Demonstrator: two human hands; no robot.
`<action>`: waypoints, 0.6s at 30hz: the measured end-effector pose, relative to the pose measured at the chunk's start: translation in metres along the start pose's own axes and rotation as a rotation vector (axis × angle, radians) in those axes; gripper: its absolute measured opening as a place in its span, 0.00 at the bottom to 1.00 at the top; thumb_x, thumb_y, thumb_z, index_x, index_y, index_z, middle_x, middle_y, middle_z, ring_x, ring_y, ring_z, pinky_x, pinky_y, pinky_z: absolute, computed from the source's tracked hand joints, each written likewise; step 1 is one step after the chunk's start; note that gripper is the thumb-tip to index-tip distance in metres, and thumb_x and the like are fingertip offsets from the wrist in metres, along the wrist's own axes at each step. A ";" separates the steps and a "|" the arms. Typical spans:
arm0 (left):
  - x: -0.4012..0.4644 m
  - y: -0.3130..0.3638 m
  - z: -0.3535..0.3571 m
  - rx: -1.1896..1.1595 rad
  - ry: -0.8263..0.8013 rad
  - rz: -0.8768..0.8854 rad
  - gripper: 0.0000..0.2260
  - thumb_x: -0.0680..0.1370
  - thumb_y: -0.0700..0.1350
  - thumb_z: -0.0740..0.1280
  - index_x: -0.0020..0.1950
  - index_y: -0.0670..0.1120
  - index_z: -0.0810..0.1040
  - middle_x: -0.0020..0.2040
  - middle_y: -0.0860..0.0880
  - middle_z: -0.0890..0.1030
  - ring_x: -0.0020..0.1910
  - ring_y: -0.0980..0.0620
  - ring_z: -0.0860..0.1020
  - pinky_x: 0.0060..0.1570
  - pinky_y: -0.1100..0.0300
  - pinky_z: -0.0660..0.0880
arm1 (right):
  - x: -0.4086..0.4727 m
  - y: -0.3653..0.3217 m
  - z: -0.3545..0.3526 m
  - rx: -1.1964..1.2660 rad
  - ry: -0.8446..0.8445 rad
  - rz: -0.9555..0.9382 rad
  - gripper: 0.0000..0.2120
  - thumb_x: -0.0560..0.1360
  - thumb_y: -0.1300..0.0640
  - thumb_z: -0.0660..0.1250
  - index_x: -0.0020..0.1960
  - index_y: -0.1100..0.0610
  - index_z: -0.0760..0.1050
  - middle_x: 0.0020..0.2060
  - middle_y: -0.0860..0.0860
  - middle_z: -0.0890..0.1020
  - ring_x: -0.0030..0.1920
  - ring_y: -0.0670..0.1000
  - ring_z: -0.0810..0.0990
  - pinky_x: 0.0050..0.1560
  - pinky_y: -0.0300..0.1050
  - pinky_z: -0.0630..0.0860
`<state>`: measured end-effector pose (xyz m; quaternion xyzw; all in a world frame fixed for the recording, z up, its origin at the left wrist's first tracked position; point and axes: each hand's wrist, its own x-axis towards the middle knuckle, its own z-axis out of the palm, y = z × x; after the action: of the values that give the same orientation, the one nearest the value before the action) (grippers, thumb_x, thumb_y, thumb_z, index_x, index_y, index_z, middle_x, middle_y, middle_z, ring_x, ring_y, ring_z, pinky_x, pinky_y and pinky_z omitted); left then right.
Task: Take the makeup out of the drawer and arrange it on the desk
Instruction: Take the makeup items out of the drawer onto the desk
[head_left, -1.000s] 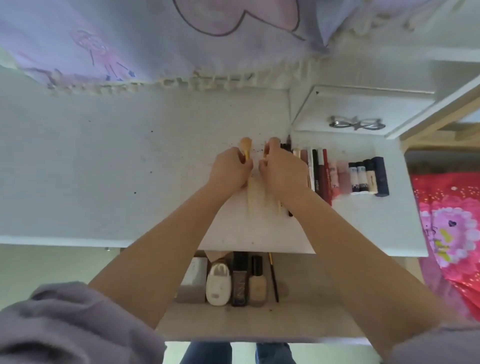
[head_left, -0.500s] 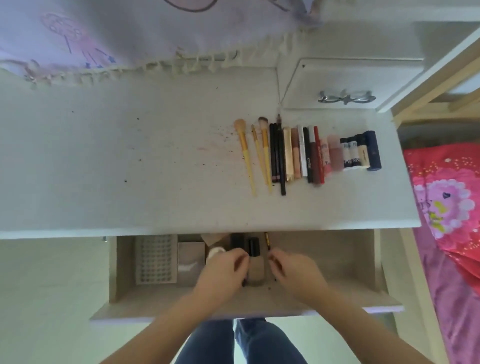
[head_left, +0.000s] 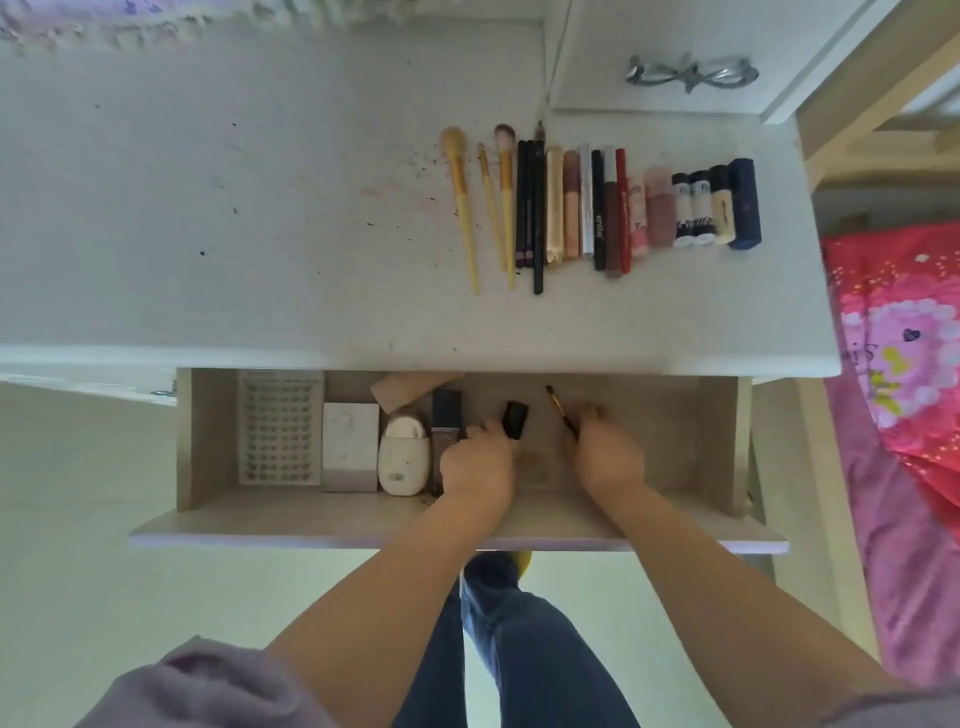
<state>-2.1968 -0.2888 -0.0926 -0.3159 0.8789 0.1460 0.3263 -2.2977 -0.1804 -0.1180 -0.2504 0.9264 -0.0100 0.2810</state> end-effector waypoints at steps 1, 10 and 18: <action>-0.001 0.005 0.002 -0.012 0.011 0.013 0.20 0.79 0.45 0.62 0.69 0.42 0.63 0.63 0.41 0.71 0.57 0.43 0.76 0.41 0.54 0.70 | -0.001 0.009 -0.004 -0.013 -0.008 0.003 0.13 0.80 0.53 0.57 0.61 0.57 0.68 0.54 0.57 0.77 0.49 0.61 0.79 0.38 0.46 0.69; -0.020 -0.017 -0.026 -0.390 -0.021 0.239 0.16 0.74 0.55 0.68 0.58 0.51 0.73 0.54 0.50 0.77 0.54 0.50 0.75 0.53 0.55 0.73 | -0.051 0.016 -0.062 0.075 0.112 -0.310 0.07 0.78 0.51 0.59 0.50 0.54 0.72 0.42 0.47 0.75 0.36 0.48 0.74 0.35 0.44 0.73; -0.037 -0.115 -0.174 -0.842 0.440 0.255 0.16 0.73 0.47 0.72 0.57 0.55 0.71 0.49 0.56 0.76 0.41 0.57 0.73 0.41 0.63 0.68 | -0.015 -0.103 -0.158 0.498 0.415 -0.399 0.11 0.77 0.55 0.64 0.59 0.53 0.72 0.38 0.42 0.75 0.33 0.42 0.73 0.35 0.33 0.69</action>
<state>-2.1841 -0.4395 0.0553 -0.3335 0.8233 0.4573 -0.0433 -2.3232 -0.2824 0.0393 -0.3425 0.8659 -0.3398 0.1323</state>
